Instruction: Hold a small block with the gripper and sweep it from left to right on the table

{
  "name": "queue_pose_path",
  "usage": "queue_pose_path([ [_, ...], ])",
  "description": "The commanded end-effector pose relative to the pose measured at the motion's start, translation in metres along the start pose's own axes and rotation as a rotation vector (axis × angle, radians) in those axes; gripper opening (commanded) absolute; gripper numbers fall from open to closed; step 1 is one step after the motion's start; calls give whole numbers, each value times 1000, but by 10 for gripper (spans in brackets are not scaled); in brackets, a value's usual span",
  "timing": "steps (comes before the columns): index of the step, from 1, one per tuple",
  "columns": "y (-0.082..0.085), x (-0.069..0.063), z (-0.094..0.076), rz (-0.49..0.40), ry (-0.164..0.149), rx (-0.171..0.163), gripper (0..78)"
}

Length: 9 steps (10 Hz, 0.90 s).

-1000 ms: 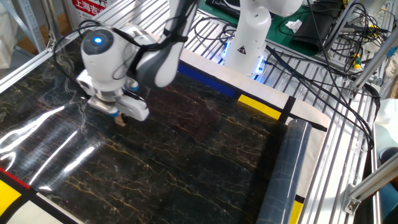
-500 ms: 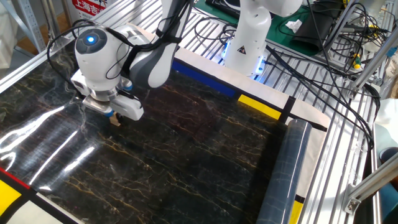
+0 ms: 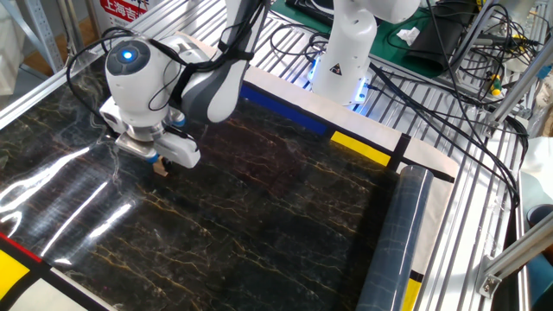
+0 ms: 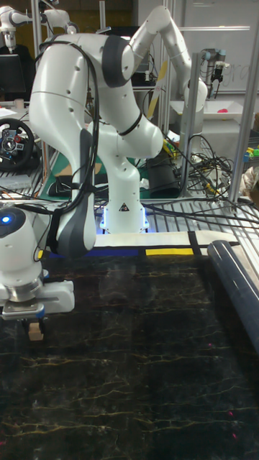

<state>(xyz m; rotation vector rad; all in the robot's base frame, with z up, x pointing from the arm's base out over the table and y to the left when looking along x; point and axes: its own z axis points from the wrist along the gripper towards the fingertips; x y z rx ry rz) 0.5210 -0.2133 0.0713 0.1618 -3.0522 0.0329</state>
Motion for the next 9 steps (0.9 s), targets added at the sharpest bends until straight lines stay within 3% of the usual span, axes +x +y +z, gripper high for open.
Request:
queue_pose_path([
  [1, 50, 5, 9, 52, 5, -15, 12],
  [8, 106, 15, 1, 119, 8, -16, 12],
  [9, 108, 16, 1, 122, 8, -16, 12],
])
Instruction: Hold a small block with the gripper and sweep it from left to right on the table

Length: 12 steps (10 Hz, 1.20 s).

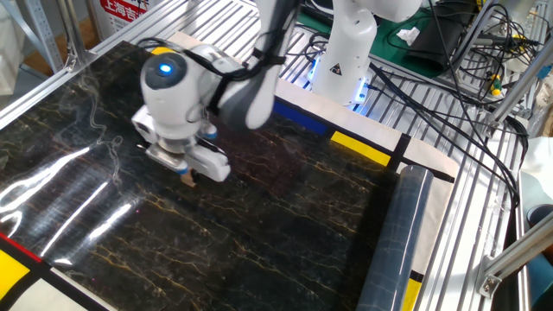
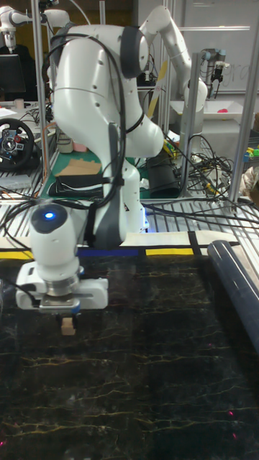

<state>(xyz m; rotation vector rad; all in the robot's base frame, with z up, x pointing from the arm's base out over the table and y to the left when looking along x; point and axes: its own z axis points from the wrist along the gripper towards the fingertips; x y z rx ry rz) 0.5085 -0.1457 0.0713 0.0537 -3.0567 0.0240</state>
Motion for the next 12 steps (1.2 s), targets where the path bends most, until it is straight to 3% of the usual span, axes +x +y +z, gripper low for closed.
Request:
queue_pose_path([
  [1, 44, 16, 0, 57, 9, -10, 12],
  [12, 36, 11, 5, 53, 2, -8, 12],
])
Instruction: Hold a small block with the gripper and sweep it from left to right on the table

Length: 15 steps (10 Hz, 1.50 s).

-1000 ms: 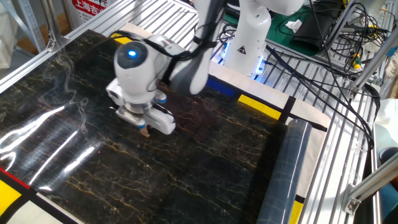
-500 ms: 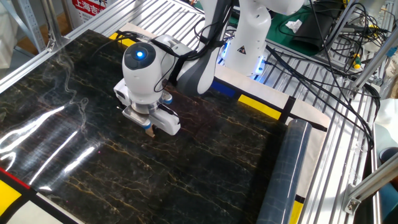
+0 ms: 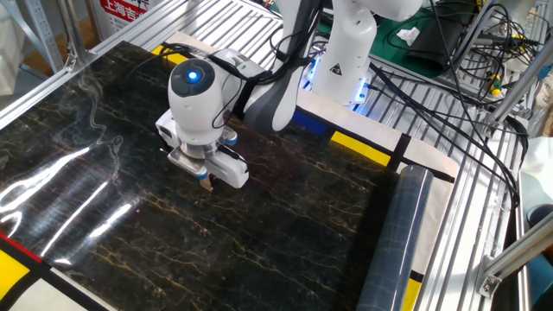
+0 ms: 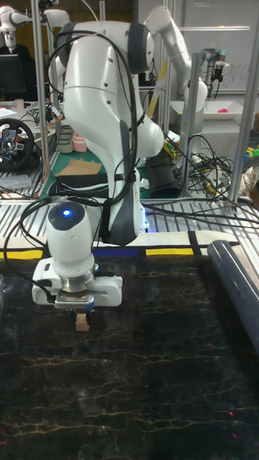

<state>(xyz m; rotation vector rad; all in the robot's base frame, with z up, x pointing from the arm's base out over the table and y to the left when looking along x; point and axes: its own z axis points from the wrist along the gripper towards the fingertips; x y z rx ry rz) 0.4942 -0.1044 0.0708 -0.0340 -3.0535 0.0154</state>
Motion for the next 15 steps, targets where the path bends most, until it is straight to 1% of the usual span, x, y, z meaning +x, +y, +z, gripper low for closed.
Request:
queue_pose_path([
  [1, -6, -2, 4, -4, -1, -1, 12],
  [6, -5, -4, 4, 8, 13, 0, 12],
  [9, -5, -4, 3, 9, 8, 1, 12],
  [11, -5, -4, 3, 5, 12, 0, 12],
  [12, -5, -4, 3, -8, 11, 0, 12],
  [14, -5, -4, 3, -68, 10, -3, 12],
  [15, -5, -4, 3, -79, 9, -1, 12],
])
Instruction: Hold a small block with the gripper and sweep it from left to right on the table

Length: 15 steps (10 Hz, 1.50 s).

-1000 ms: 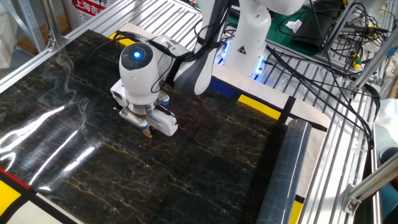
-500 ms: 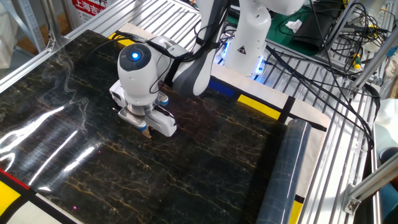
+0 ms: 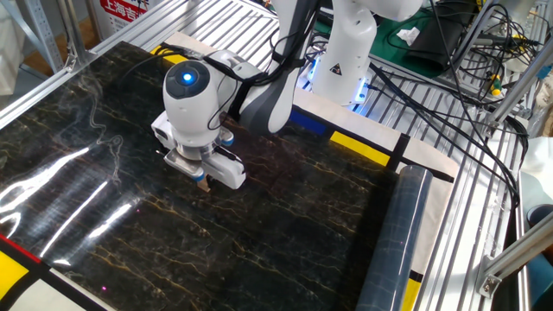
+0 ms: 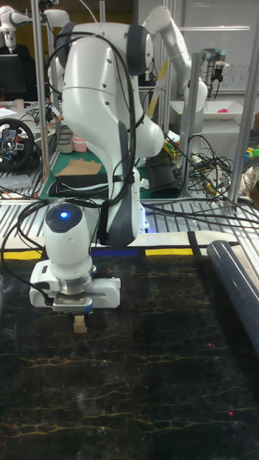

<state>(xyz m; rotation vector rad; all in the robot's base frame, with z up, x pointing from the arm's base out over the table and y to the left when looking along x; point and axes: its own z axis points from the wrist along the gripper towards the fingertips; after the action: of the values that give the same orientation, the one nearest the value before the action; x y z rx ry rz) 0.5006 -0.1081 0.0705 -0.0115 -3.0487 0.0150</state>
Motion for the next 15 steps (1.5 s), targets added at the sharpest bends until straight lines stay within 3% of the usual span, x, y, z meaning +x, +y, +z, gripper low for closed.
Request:
queue_pose_path([
  [1, -2, 2, 4, -101, 2, 18, 12],
  [5, 3, 1, 3, -120, -16, 20, 12],
  [6, 11, 0, 1, -114, -15, 18, 12],
  [10, 73, -6, -4, -64, -16, 3, 12],
  [11, 78, -6, -4, -63, -16, 3, 12],
  [12, 80, -6, -4, -66, -16, -2, 12],
  [14, 65, -8, 0, -88, -24, 0, 12],
  [15, 45, -11, 6, -116, -34, 1, 12],
])
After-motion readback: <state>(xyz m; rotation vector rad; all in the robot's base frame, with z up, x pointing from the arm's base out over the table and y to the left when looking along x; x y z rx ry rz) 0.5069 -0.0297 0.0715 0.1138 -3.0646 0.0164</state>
